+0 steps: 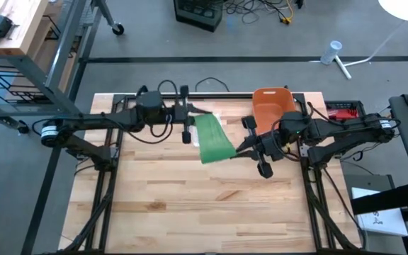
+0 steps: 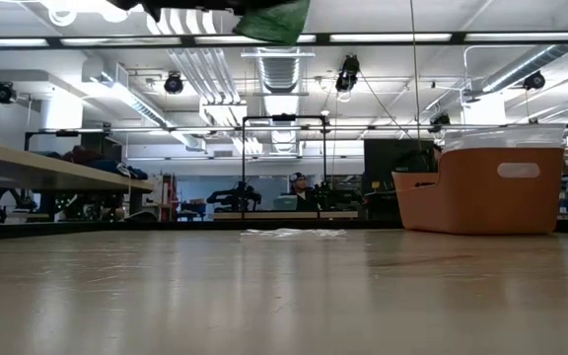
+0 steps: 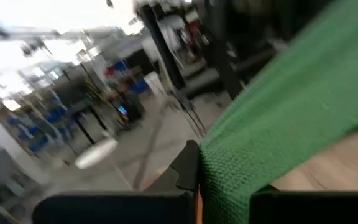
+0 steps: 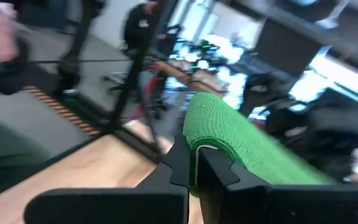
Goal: Roll bandage
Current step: Roll the green bandage
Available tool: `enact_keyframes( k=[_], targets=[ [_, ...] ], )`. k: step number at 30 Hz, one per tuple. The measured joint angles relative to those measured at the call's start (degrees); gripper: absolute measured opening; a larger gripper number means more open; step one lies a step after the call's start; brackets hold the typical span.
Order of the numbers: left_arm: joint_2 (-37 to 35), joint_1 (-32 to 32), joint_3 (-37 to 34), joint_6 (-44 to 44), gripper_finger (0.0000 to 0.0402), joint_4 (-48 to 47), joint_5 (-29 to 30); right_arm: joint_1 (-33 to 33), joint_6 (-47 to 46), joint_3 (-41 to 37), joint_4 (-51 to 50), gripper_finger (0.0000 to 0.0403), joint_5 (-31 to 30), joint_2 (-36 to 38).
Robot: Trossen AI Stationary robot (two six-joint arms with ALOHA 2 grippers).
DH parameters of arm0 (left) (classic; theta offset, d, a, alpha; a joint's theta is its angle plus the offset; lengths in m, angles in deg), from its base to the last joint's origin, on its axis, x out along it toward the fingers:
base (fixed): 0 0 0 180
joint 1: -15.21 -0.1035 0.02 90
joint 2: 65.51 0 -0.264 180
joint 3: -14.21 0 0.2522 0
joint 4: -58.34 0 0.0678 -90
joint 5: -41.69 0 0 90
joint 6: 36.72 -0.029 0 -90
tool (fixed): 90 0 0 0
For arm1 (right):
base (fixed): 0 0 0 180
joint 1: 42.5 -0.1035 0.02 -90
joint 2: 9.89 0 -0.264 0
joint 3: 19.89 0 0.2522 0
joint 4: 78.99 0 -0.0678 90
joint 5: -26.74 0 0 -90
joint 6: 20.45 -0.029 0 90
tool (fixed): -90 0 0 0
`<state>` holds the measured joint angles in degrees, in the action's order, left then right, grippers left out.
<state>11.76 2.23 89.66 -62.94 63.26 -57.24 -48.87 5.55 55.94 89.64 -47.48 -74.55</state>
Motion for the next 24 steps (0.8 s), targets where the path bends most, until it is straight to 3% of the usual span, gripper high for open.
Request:
enact_keyframes(
  k=[8,16,24],
  targets=[
    [2.76,0.55,-1.68,7.11,0.0,0.92,-5.27,0.01,4.4,2.57,3.89,0.0002,-9.72,-0.15],
    [4.63,2.23,-1.92,17.57,0.0,1.23,-6.01,0.05,8.22,3.23,3.89,0.0002,-23.46,-0.64],
    [2.22,2.43,-4.25,26.57,0.0,2.28,-8.41,0.08,11.9,2.92,3.83,0.0002,-30.39,-0.36]
  ],
)
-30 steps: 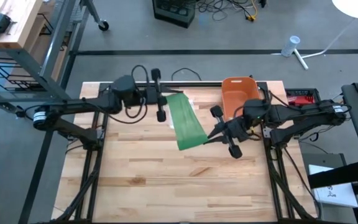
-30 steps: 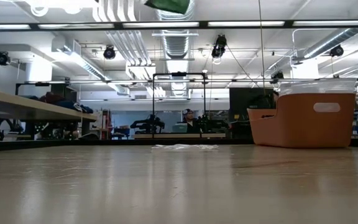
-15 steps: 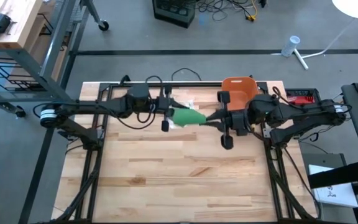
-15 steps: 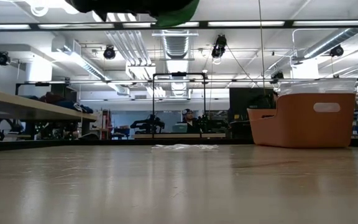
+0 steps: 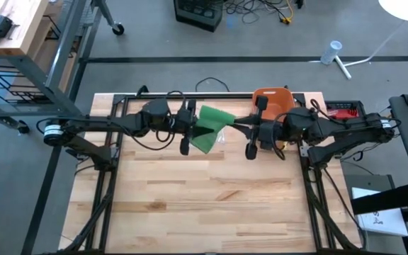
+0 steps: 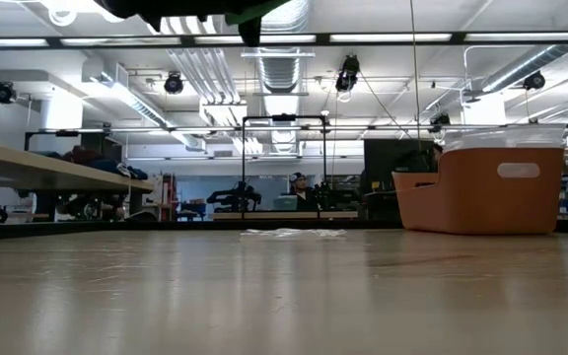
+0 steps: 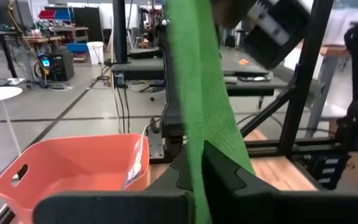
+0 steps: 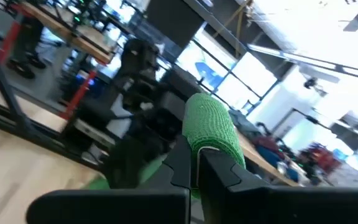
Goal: Roll bandage
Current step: Roll the green bandage
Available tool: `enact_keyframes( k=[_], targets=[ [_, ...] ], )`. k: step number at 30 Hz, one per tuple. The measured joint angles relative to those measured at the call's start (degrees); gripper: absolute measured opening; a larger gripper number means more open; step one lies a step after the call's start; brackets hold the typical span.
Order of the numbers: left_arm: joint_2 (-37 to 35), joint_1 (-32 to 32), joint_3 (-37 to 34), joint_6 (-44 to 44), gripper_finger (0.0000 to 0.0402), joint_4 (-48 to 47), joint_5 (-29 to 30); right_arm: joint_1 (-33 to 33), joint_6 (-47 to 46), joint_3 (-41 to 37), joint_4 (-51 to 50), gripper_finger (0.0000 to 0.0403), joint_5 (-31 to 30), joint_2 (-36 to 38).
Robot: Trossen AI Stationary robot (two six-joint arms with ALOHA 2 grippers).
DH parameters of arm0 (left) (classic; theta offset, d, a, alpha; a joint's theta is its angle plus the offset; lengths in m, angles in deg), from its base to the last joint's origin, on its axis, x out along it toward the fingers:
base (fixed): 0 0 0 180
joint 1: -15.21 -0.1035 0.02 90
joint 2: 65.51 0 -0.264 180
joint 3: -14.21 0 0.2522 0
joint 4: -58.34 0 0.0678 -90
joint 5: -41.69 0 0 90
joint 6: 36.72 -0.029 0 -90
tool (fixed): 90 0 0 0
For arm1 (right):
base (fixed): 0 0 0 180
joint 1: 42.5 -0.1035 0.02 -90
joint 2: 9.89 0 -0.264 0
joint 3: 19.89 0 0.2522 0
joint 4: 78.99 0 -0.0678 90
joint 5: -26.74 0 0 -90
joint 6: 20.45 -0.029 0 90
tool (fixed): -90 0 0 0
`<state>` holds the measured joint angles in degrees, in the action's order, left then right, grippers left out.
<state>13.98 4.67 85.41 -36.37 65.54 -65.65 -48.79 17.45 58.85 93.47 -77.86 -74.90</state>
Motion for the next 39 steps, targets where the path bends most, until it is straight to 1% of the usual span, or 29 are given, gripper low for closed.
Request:
enact_keyframes(
  k=[5,9,16,25,34,37,39],
  targets=[
    [-1.2,1.17,-0.31,2.51,0.0,1.67,-0.03,0.06,2.39,-0.4,0.11,0.0002,-5.05,-0.13],
    [-1.12,3.17,-0.32,2.57,0.0,4.21,-0.16,0.29,2.9,-0.61,1.01,0.0002,-7.91,-0.62],
    [-1.88,4.26,-0.32,3.29,0.0,4.69,-0.11,0.3,4.14,-1.64,0.45,0.0002,-13.45,-0.72],
    [-2.55,4.31,-0.32,4.92,0.0,4.6,-0.14,0.3,5.17,-2.85,-0.64,0.0002,-13.97,-0.72],
    [-5.28,4.35,-0.32,8.0,0.0,4.18,-0.14,0.3,4.19,-2.92,-5.03,0.0002,-15.35,-0.72],
    [-5.28,4.35,-0.32,10.05,0.0,6.5,0.13,0.3,4.09,-2.94,-5.88,0.0002,-15.23,-0.73],
    [-4.81,4.34,-0.32,12.17,0.0,9.78,0.25,0.3,3.69,-2.94,-5.75,0.0002,-15.21,-1.3]
  ],
)
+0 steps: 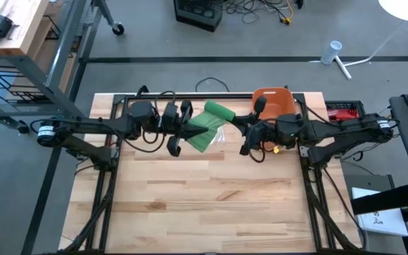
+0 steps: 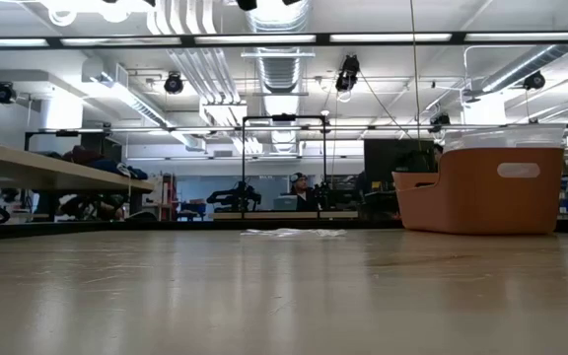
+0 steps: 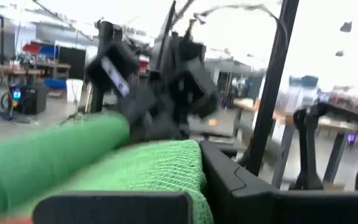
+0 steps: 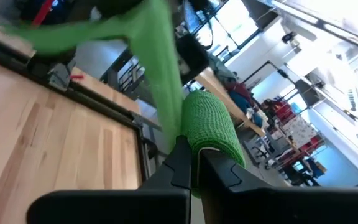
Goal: Roll bandage
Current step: Roll the green bandage
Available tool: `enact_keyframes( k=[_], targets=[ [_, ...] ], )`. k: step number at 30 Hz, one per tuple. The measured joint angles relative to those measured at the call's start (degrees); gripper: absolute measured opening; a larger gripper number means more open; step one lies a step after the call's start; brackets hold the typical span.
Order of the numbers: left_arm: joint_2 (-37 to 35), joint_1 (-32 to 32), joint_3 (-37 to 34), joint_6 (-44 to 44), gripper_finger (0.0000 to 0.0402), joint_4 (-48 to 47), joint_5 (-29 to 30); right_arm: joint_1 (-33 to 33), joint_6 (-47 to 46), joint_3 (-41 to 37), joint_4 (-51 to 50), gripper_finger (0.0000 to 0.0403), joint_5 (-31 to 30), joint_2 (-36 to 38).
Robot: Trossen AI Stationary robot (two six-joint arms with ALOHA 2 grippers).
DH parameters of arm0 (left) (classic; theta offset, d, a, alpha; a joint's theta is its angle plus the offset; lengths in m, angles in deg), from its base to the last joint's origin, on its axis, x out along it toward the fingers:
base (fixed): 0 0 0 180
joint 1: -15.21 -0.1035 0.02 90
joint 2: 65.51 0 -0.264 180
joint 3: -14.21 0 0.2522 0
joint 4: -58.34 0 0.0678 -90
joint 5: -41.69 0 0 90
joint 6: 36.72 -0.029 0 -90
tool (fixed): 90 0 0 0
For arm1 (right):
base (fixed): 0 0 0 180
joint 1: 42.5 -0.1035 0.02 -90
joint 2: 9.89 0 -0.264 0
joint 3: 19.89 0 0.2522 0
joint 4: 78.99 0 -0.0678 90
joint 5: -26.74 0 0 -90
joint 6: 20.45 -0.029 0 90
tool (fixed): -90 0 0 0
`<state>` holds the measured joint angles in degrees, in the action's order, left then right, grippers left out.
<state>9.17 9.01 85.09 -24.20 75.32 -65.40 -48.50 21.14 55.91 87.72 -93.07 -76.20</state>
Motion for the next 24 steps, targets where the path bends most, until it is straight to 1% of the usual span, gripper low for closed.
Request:
enact_keyframes(
  k=[6,11,15,20,24],
  targets=[
    [1.05,-0.1,-0.07,4.0,0.0003,5.09,0.11,0.0,0.0,-0.09,-0.55,0.0002,0.24,-2.25],
    [1.03,-0.51,-0.04,4.68,0.0032,6.71,0.06,0.0,-0.33,-0.09,-0.58,0.0002,0.22,-3.65],
    [0.26,-2.14,0.03,5.28,0.0078,7.02,-0.02,0.04,-3.23,-0.09,-1.34,0.0002,4.25,-3.9],
    [1.13,-3.49,0.89,7.57,0.0157,6.75,-0.39,0.04,-7.95,-0.09,-2.86,0.0002,7.78,-4.77],
    [1.29,-4.61,1.64,8.21,0.022,3.44,-0.45,0.13,-12.56,-0.09,-3.41,0.0002,13.99,-6.18]
  ],
)
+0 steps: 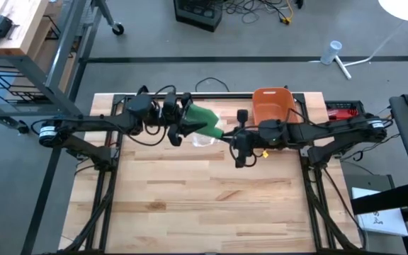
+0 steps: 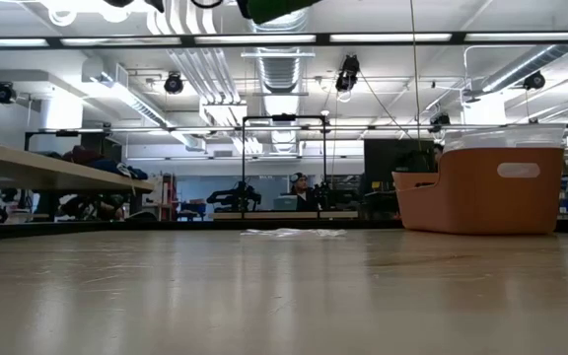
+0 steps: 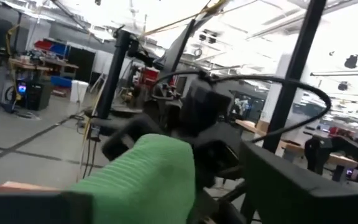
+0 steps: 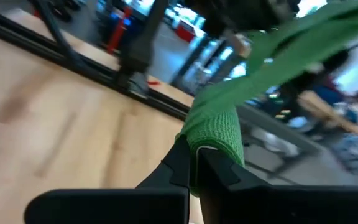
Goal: Roll bandage
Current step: Roll the green bandage
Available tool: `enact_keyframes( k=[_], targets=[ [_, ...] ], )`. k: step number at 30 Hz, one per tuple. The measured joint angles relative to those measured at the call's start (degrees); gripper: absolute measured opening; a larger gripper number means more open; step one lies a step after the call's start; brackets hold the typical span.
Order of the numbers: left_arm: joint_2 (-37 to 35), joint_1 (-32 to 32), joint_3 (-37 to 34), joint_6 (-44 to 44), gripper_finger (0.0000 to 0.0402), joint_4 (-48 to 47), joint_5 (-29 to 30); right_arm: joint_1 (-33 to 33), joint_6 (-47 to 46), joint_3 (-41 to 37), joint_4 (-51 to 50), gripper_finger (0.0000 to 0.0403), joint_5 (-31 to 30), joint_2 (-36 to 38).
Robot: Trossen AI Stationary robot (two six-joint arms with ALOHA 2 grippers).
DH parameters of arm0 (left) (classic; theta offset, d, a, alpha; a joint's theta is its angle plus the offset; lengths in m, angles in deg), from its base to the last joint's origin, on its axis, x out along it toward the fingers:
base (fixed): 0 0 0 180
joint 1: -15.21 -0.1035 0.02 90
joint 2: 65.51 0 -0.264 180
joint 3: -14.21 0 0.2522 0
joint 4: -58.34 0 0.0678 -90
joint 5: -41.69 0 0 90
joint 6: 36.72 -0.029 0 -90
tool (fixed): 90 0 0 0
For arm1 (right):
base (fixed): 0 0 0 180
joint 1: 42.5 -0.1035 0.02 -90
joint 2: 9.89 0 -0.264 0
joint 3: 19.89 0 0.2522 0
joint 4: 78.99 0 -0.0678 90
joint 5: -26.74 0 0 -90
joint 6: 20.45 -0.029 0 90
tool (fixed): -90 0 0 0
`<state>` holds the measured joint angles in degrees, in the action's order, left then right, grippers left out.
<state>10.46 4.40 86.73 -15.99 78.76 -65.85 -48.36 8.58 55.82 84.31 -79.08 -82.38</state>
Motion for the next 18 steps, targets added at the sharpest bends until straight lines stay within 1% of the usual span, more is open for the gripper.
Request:
enact_keyframes(
  k=[3,5,9,12,15,18],
  targets=[
    [0.59,-0.39,0.5,1.95,0.0263,-1.68,-0.19,0.0,-2.66,0.07,0.19,0.0002,3.69,-1.21],
    [0.79,-0.47,0.5,3.14,0.0288,-2.92,-0.25,0.0,-4.39,0.04,-0.2,0.0002,4.69,-1.88],
    [0.87,-0.57,0.5,6.27,0.0328,-6.6,-0.25,0.0,-7.13,0.02,-0.35,0.0002,8.29,-2.63],
    [0.85,-0.61,0.5,11.39,0.035,-8.64,-1.31,0.0,-9.1,0.0,-0.32,0.0002,11.64,-3.48],
    [0.85,-0.63,0.5,17.74,0.0368,-9.35,-5.01,-0.04,-11.56,0.0,-0.39,0.0002,15.55,-4.39],
    [0.71,-0.75,0.53,21.39,0.0379,-10.7,-6.94,-0.57,-13.87,-0.11,-1.54,0.0002,22.08,-5.22]
  ],
)
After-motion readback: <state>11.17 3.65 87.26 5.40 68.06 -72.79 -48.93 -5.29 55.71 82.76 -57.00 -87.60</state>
